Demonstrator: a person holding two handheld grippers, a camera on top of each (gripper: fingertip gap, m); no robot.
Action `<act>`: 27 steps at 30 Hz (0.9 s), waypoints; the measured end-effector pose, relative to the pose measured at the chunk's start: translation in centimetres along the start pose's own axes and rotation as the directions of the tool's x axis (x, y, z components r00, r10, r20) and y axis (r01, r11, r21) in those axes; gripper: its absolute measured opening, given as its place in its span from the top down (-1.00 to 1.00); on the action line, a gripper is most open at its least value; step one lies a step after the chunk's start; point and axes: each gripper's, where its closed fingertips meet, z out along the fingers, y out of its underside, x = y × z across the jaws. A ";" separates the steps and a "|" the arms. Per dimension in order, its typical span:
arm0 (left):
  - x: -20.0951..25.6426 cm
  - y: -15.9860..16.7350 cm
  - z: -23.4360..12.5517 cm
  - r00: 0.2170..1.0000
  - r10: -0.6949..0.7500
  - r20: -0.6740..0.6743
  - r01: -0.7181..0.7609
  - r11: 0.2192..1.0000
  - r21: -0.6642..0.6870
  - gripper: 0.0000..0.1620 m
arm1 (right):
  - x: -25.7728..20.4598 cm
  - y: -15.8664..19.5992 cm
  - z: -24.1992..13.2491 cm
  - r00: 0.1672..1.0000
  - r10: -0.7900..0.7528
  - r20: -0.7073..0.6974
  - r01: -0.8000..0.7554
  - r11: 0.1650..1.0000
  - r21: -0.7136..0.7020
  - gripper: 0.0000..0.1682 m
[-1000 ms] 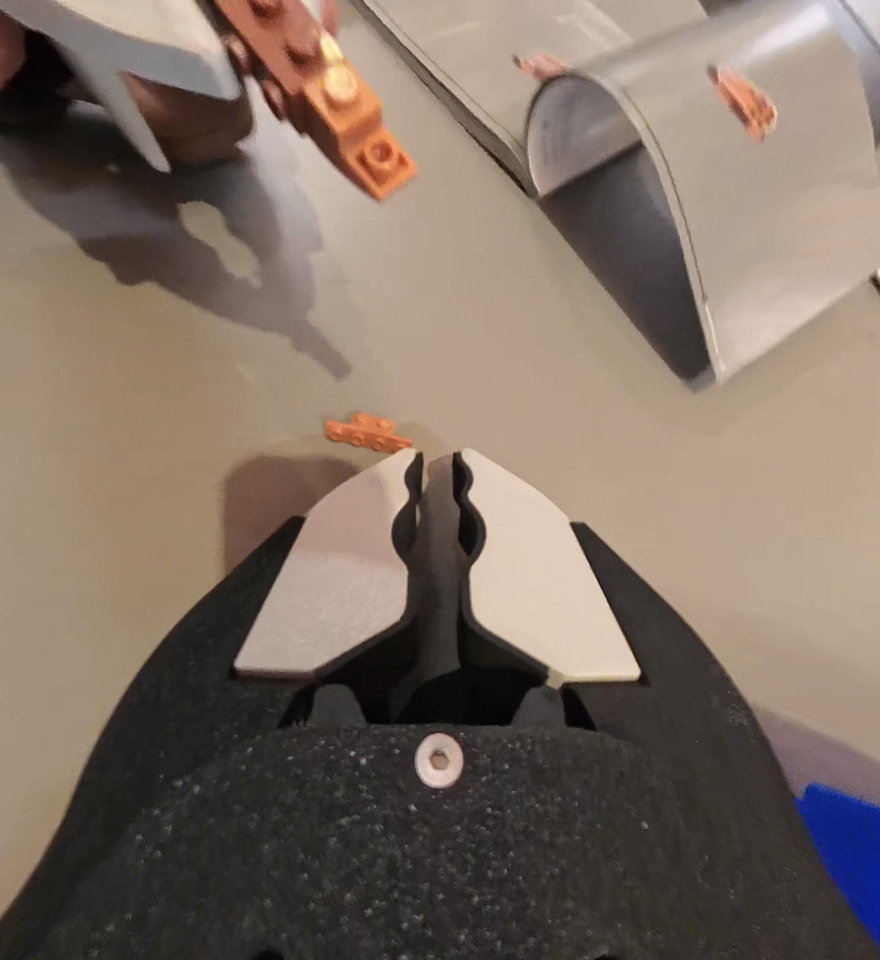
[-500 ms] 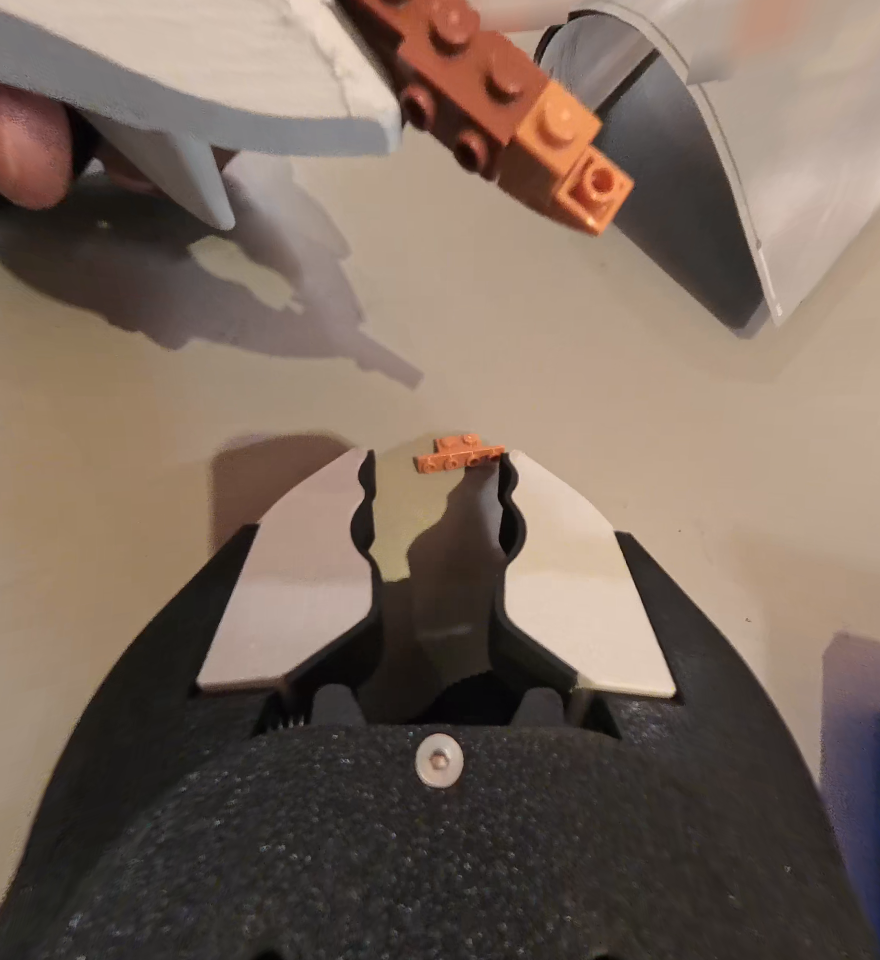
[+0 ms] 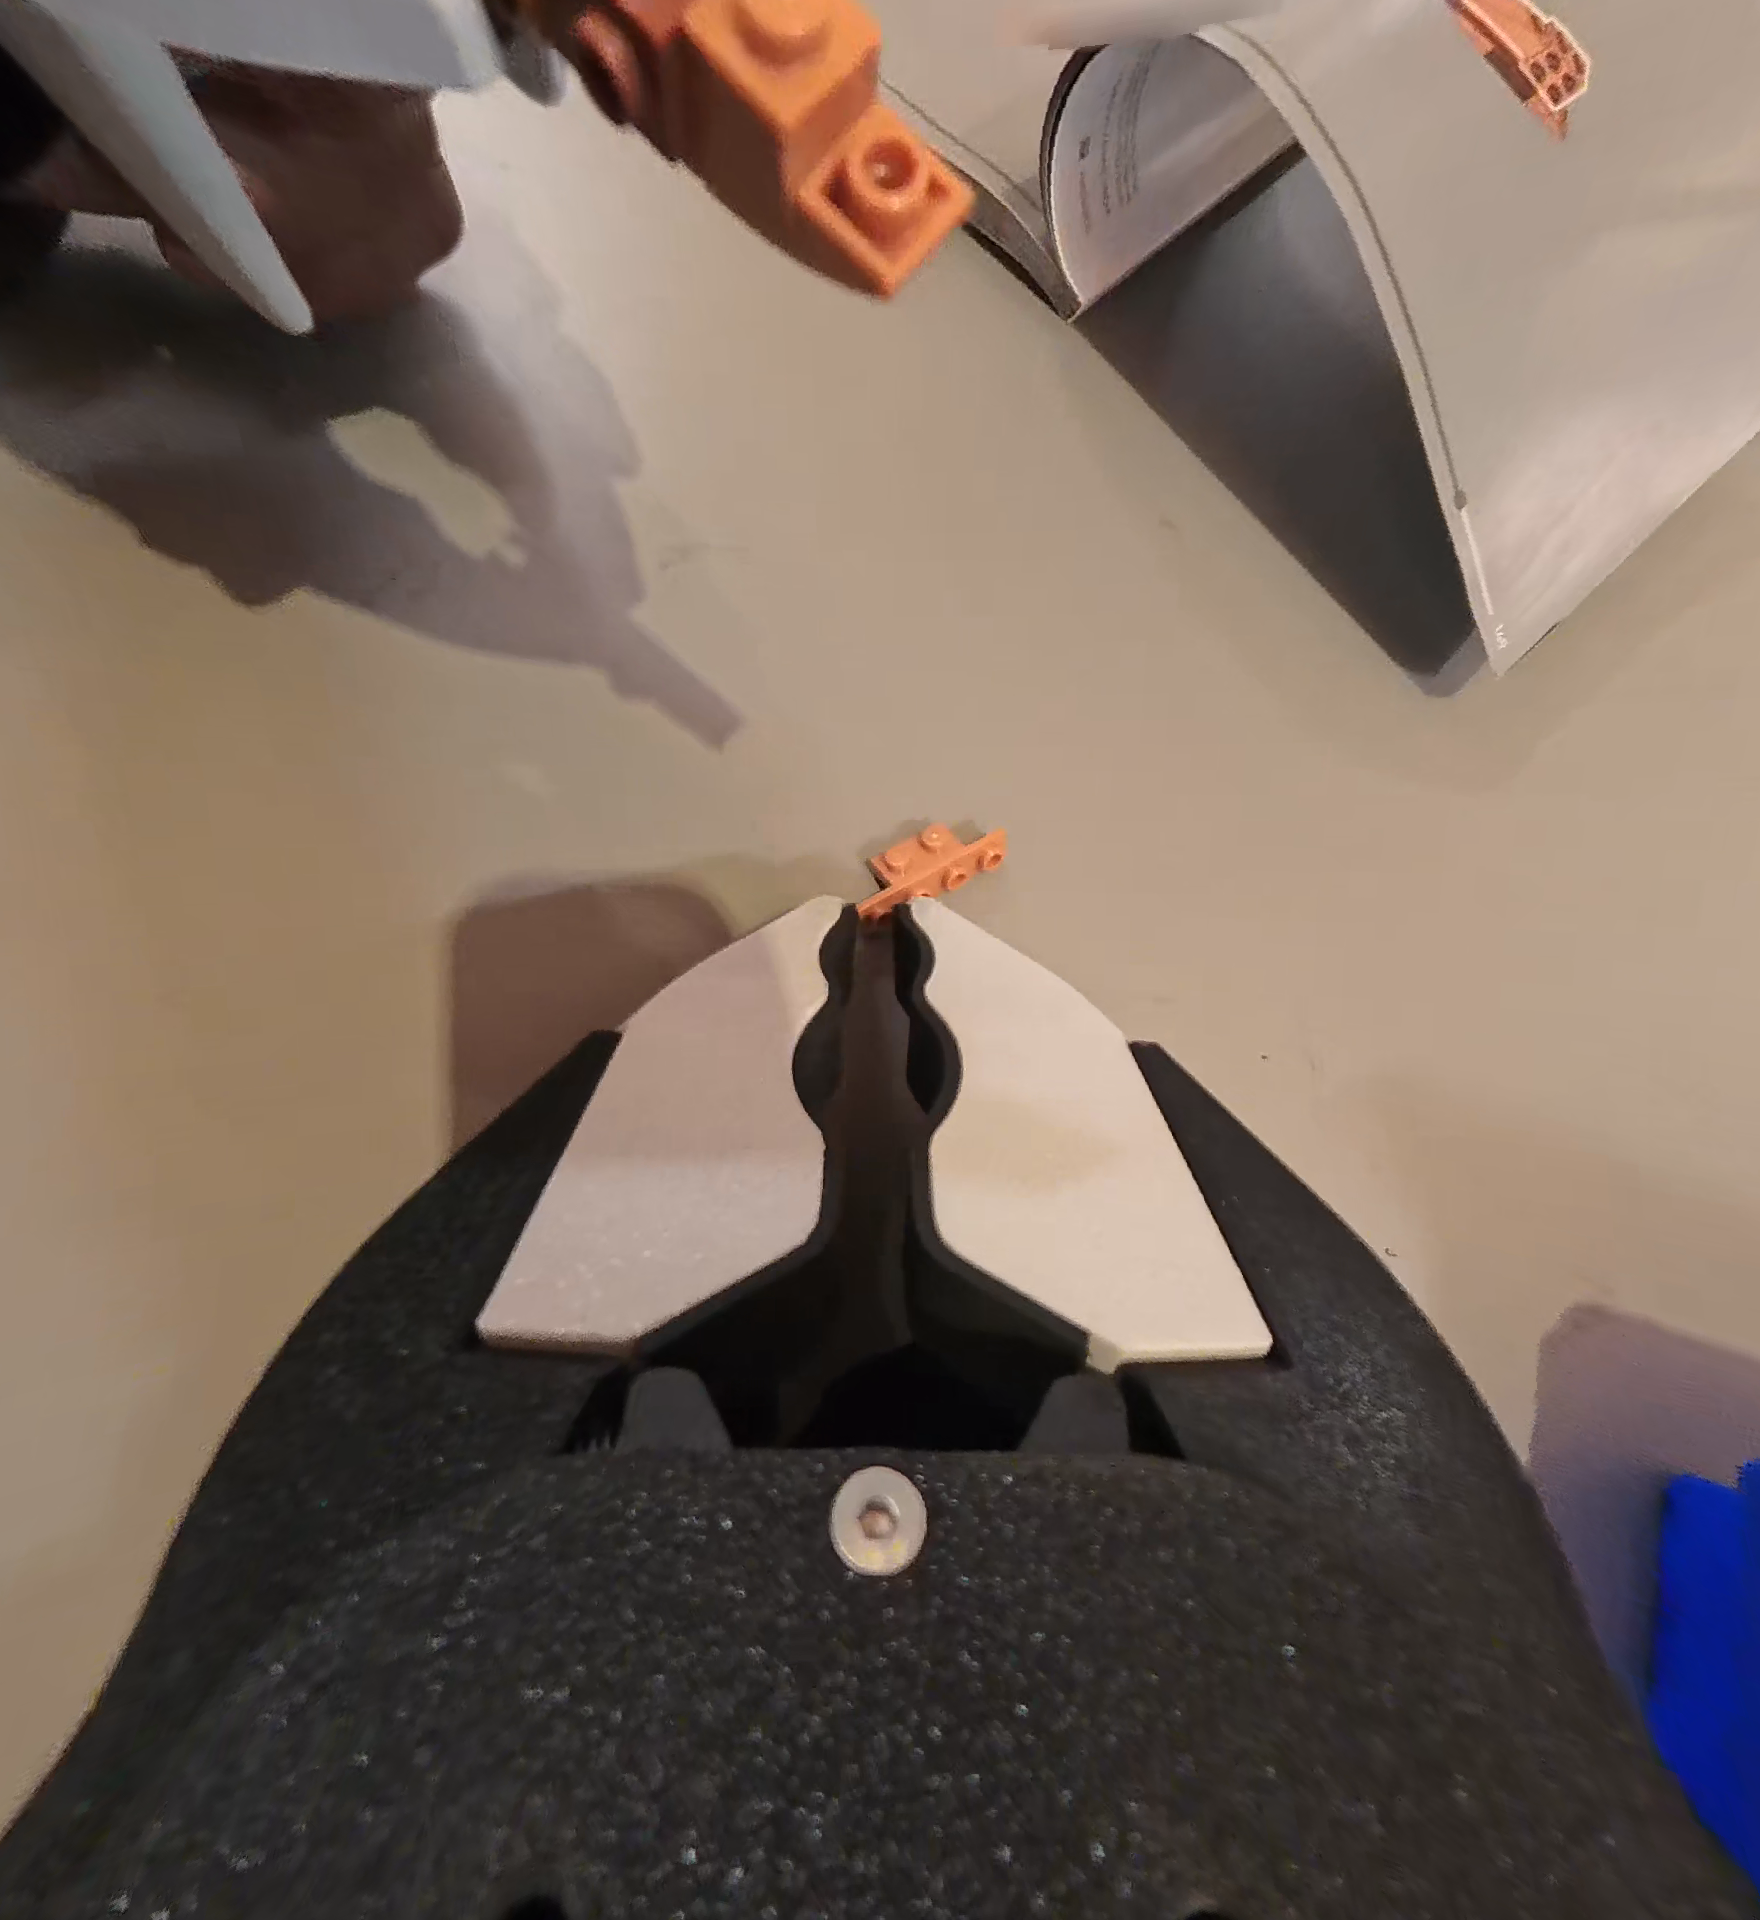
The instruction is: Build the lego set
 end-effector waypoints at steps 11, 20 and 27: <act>0.9 -0.1 -0.5 0.987 -0.100 -0.129 0.102 0.995 0.016 0.88 | 0.5 -1.2 -1.9 0.997 0.015 0.079 -0.026 0.990 0.136 0.93; 2.0 -0.2 -1.1 0.963 -0.127 -0.237 0.136 0.990 0.021 0.88 | 0.3 -3.3 -4.6 0.984 -0.003 0.179 -0.056 0.945 0.324 0.97; 2.5 -0.3 -1.5 0.946 -0.143 -0.290 0.158 0.987 0.026 0.88 | -0.5 -4.1 -5.7 0.967 -0.036 0.253 -0.069 0.917 0.393 0.99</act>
